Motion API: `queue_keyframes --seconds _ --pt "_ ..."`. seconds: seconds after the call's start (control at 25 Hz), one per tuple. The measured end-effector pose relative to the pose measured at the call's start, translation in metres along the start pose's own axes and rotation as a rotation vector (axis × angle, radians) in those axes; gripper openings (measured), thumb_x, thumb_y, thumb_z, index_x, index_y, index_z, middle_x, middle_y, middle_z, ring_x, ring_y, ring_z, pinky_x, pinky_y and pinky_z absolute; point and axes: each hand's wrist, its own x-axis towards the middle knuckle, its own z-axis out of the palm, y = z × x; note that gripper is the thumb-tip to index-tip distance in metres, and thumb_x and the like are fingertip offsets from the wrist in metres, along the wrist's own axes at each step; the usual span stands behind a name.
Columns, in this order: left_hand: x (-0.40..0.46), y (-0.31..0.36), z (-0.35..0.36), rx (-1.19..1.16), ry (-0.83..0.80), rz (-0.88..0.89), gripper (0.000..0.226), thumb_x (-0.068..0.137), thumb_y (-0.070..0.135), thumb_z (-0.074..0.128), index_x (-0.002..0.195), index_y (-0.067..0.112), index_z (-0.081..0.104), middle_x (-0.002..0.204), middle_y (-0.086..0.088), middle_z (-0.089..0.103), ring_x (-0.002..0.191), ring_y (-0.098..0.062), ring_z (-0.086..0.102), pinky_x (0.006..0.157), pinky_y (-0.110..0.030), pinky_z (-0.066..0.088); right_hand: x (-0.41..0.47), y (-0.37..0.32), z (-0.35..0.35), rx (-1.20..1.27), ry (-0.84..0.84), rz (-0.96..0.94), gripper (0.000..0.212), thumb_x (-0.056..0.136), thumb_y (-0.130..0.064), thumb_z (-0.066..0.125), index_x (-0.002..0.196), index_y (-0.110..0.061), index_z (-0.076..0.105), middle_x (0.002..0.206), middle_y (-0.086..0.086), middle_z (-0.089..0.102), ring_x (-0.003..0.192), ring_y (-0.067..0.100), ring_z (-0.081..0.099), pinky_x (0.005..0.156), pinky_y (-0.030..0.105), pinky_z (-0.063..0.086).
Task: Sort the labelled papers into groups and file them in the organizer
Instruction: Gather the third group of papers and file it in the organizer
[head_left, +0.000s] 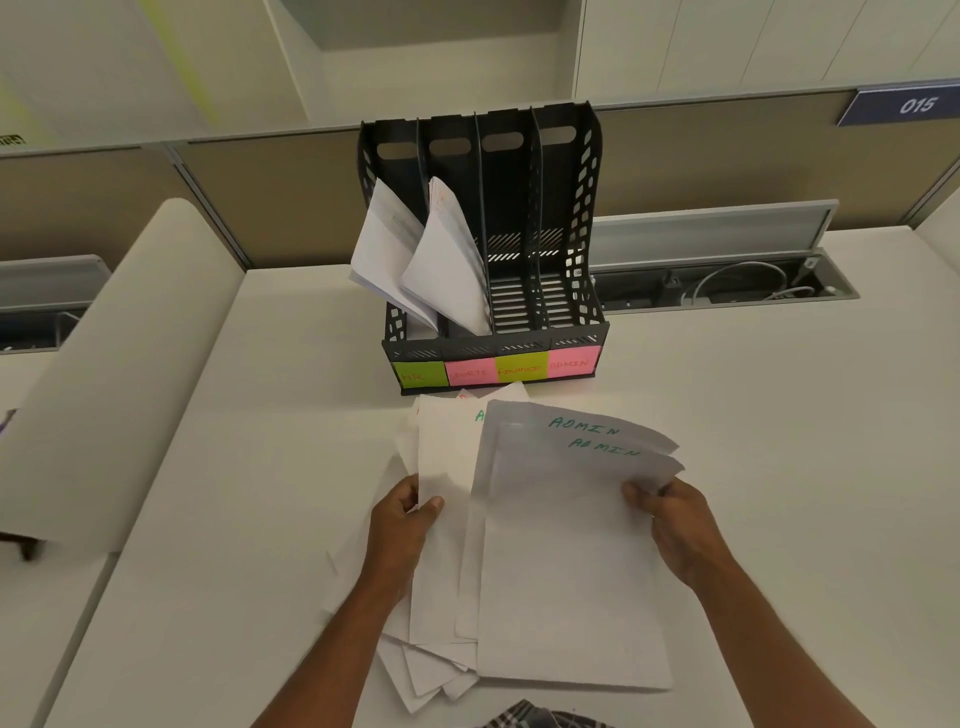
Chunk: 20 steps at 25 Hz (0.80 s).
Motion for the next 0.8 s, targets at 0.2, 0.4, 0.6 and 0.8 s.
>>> queue_keyframes --seconds 0.2,0.4,0.6,0.8 --pt "-0.003 -0.001 -0.009 -0.187 -0.131 -0.012 0.034 0.088 -0.011 0.058 0.099 0.014 0.079 0.102 -0.010 0.077 0.099 -0.025 0.071 0.082 -0.027 0.057 0.001 0.001 0.002 0.081 -0.145 -0.012 0.036 0.082 0.000 0.072 0.117 -0.008 0.071 0.118 0.016 0.072 0.111 0.035 0.066 0.098 0.051 0.050" --pt "-0.006 0.004 -0.008 -0.149 -0.185 0.049 0.033 0.086 -0.011 0.060 0.101 0.011 0.079 0.100 -0.017 0.077 0.089 -0.027 0.075 0.070 -0.025 0.058 -0.004 -0.010 0.020 0.061 -0.253 -0.078 0.030 0.076 -0.009 0.078 0.105 -0.005 0.074 0.104 0.018 0.074 0.100 0.035 0.068 0.080 0.036 0.056" --pt "-0.012 0.014 -0.004 -0.032 -0.192 0.137 0.036 0.076 0.002 0.060 0.099 0.022 0.081 0.097 -0.008 0.079 0.079 -0.015 0.075 0.066 -0.019 0.056 -0.013 -0.014 0.038 -0.059 -0.109 -0.208 0.024 0.085 -0.010 0.073 0.106 -0.022 0.077 0.101 0.003 0.078 0.094 0.024 0.074 0.074 0.031 0.058" --pt "-0.013 0.017 0.001 -0.057 -0.272 0.158 0.025 0.085 0.023 0.068 0.107 0.016 0.078 0.107 -0.013 0.076 0.102 -0.032 0.072 0.084 -0.033 0.059 -0.017 -0.026 0.046 -0.109 -0.030 -0.285 0.044 0.089 -0.011 0.070 0.126 -0.034 0.062 0.102 -0.003 0.077 0.089 0.016 0.074 0.070 0.030 0.061"
